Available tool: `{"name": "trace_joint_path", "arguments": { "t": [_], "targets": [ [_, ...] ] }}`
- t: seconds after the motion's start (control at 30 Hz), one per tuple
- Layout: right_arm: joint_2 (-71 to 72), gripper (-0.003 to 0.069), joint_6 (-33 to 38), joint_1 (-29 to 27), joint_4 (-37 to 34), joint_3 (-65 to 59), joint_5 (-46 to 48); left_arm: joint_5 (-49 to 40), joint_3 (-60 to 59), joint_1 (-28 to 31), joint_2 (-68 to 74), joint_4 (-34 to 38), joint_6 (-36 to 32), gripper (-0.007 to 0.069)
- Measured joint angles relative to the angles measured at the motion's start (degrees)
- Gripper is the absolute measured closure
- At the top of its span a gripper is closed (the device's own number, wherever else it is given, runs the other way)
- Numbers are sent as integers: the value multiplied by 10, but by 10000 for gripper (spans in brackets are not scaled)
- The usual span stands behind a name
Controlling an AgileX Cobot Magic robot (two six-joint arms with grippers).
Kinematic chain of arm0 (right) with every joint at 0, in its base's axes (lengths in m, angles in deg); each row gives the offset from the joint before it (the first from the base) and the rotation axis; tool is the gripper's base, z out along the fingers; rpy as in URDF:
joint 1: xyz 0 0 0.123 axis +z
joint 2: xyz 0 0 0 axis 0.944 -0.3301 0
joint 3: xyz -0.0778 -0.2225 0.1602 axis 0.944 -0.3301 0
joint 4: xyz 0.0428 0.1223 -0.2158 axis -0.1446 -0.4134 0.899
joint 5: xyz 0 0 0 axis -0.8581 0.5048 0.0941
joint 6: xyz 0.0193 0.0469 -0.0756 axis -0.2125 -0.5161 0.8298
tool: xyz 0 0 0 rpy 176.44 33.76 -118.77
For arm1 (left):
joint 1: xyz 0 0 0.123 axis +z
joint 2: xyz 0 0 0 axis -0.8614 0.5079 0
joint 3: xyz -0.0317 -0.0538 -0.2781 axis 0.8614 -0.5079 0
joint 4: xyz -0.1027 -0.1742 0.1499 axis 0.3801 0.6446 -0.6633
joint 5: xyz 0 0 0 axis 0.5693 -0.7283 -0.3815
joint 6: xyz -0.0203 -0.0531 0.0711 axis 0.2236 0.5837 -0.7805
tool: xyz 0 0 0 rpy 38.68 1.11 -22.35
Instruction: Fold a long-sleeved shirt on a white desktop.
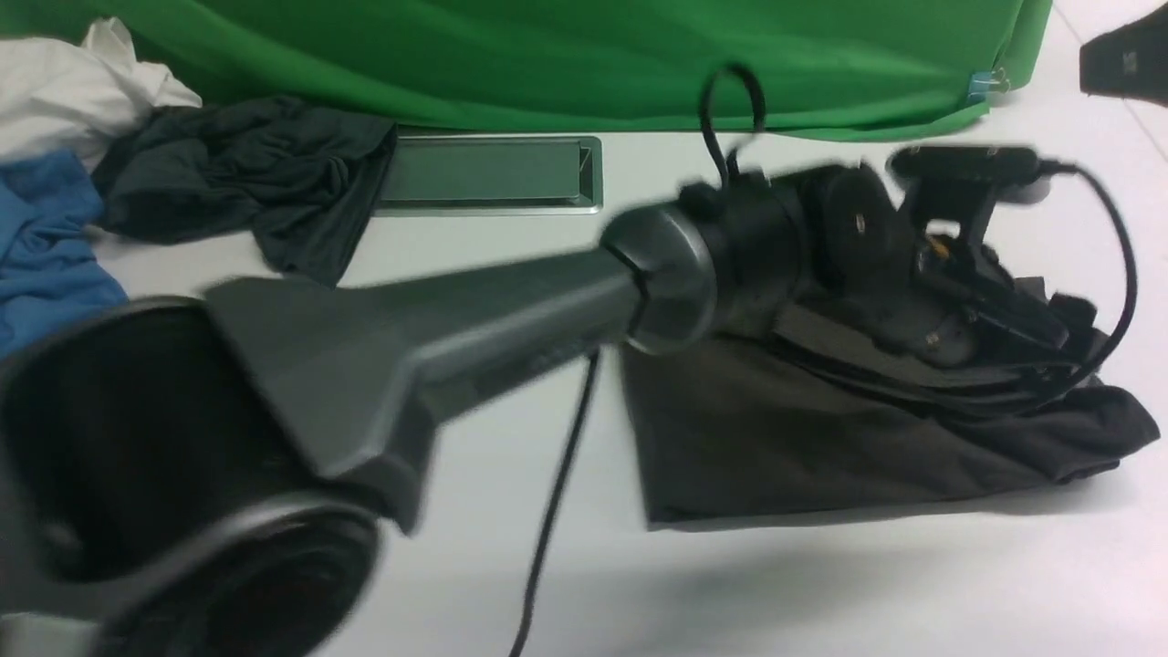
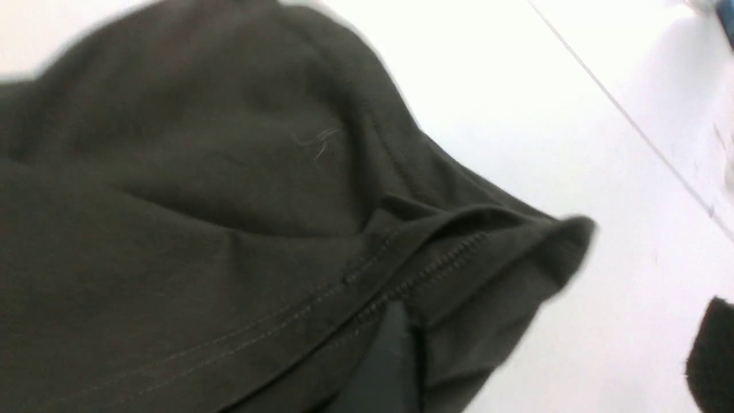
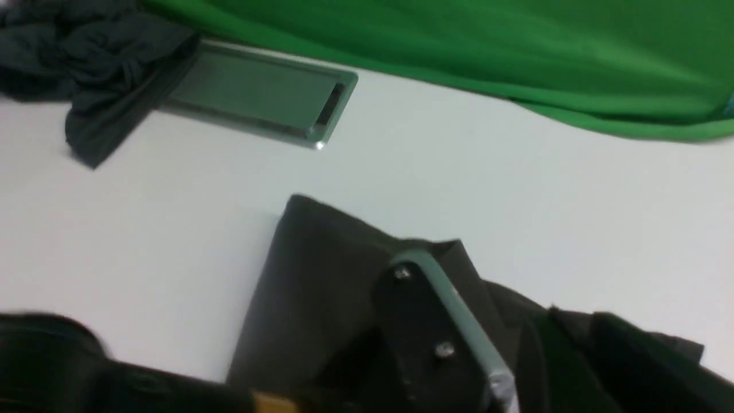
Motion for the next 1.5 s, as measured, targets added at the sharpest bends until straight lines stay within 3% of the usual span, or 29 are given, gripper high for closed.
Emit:
{"name": "trace_joint_path", "arguments": {
  "t": [0.1,0.2,0.3,0.4,0.47,0.5,0.53,0.57,0.67,0.97,1.07,1.23,1.33,1.43,1.5],
  "targets": [
    [0,535,-1,3,0,0,-2,-36,0,20,-33,-53,11,-62],
    [0,525,5,5,0,0,0,-119,4,74,-82,-135,42,-69],
    [-1,520,21,6,0,-11,-4,-208,1,132,-105,-157,50,-34],
    [-14,520,35,14,-1,-29,-13,-235,-29,166,-108,-139,40,88],
    [-47,546,54,28,-4,-40,-17,-233,-100,181,-102,-81,7,280],
    [-50,550,59,30,-6,-40,-18,-227,-112,181,-100,-71,1,316],
    [-77,589,76,38,-16,-43,-23,-215,-148,180,-93,-40,-17,445],
    [-97,612,91,44,-26,-44,-29,-195,-183,178,-85,-13,-37,514],
    [-165,632,128,57,-59,-44,-53,-147,-243,171,-59,20,-62,598],
    [-358,633,270,67,-226,-44,-122,-124,-269,175,-42,47,-69,606],
    [-387,633,292,67,-242,-44,-145,-123,-269,176,-41,49,-69,606],
    [-410,634,313,49,-194,-44,-245,-123,-269,176,-41,51,-66,606],
    [-411,634,252,-7,-94,-35,-319,-123,-269,177,-41,52,-66,606],
    [-407,631,154,-69,-64,11,-285,-126,-269,179,-41,54,-66,606],
    [-401,631,141,-77,-61,25,-263,-128,-269,180,-41,54,-66,606]
  ]
}}
